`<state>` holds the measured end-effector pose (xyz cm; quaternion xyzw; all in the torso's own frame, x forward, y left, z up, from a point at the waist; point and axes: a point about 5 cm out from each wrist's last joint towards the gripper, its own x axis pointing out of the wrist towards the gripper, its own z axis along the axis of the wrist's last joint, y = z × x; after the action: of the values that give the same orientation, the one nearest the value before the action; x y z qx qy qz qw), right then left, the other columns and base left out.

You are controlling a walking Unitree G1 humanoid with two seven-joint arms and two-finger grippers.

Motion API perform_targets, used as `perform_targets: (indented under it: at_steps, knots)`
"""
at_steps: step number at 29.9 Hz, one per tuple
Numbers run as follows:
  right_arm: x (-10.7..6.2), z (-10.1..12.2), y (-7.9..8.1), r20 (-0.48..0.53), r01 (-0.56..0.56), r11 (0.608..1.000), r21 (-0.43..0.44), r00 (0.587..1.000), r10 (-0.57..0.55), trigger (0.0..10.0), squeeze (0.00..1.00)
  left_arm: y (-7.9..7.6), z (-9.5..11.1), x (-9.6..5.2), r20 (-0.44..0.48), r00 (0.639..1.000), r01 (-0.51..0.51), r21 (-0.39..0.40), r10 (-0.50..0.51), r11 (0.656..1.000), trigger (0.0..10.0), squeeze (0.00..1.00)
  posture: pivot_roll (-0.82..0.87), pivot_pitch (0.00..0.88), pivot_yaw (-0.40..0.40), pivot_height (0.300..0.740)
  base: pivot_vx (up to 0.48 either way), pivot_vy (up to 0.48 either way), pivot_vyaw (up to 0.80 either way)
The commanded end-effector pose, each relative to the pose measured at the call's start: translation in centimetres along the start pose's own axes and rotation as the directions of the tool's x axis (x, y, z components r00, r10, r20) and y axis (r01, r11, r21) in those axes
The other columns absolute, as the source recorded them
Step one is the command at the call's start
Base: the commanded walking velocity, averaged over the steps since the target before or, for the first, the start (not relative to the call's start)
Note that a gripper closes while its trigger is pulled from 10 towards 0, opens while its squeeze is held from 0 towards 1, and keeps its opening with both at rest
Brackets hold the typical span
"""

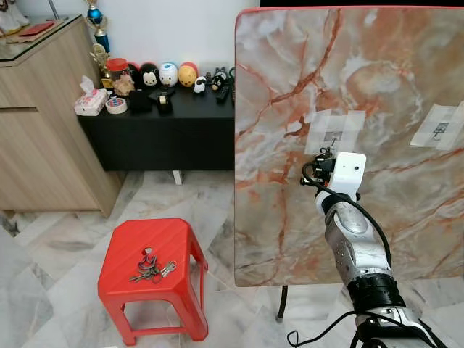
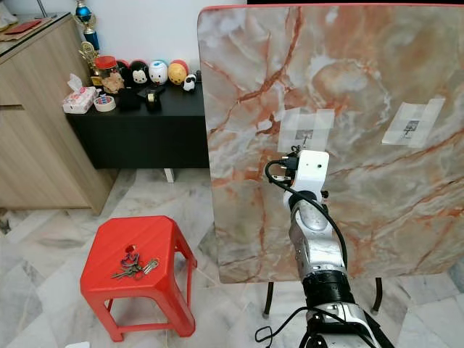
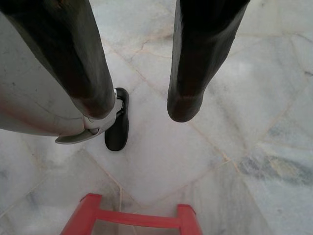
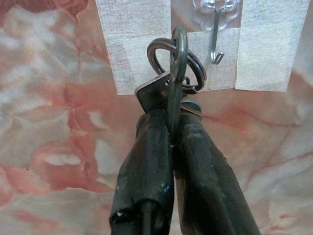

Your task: Hang keys on a hook

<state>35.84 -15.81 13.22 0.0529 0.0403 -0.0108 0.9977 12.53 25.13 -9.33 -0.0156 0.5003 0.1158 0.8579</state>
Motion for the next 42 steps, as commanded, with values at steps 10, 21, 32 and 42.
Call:
perform_targets:
  at_steps: [10,21,32,42]
  knots:
    - [0.3,0.6,-0.6,0.001,0.041,0.998,0.052,0.999,-0.041,10.0,0.0,-0.1,-0.3,0.0,-0.018,1.0,0.011,0.014,-0.011,1.0,10.0,0.0,0.05,0.0,-0.024,0.74,0.0,0.0,0.0]
    - [0.7,0.8,-0.4,-0.014,0.022,0.998,0.05,1.0,-0.022,10.0,0.0,0.0,-0.2,0.0,-0.017,1.0,0.012,0.019,-0.011,1.0,10.0,0.0,0.05,0.0,-0.022,0.74,0.0,0.0,0.0]
    - [1.0,0.9,0.2,-0.022,0.001,0.999,0.047,1.0,0.0,10.0,0.0,0.0,-0.2,0.0,-0.019,1.0,0.014,0.022,-0.014,1.0,10.0,0.0,0.06,0.0,-0.021,0.74,0.0,0.0,0.0]
    - [1.3,1.2,0.2,-0.015,-0.003,0.999,0.042,1.0,0.003,10.0,0.0,0.0,-0.2,0.0,-0.019,1.0,0.015,0.025,-0.015,1.0,10.0,0.0,0.06,0.0,-0.021,0.74,0.0,0.0,0.0]
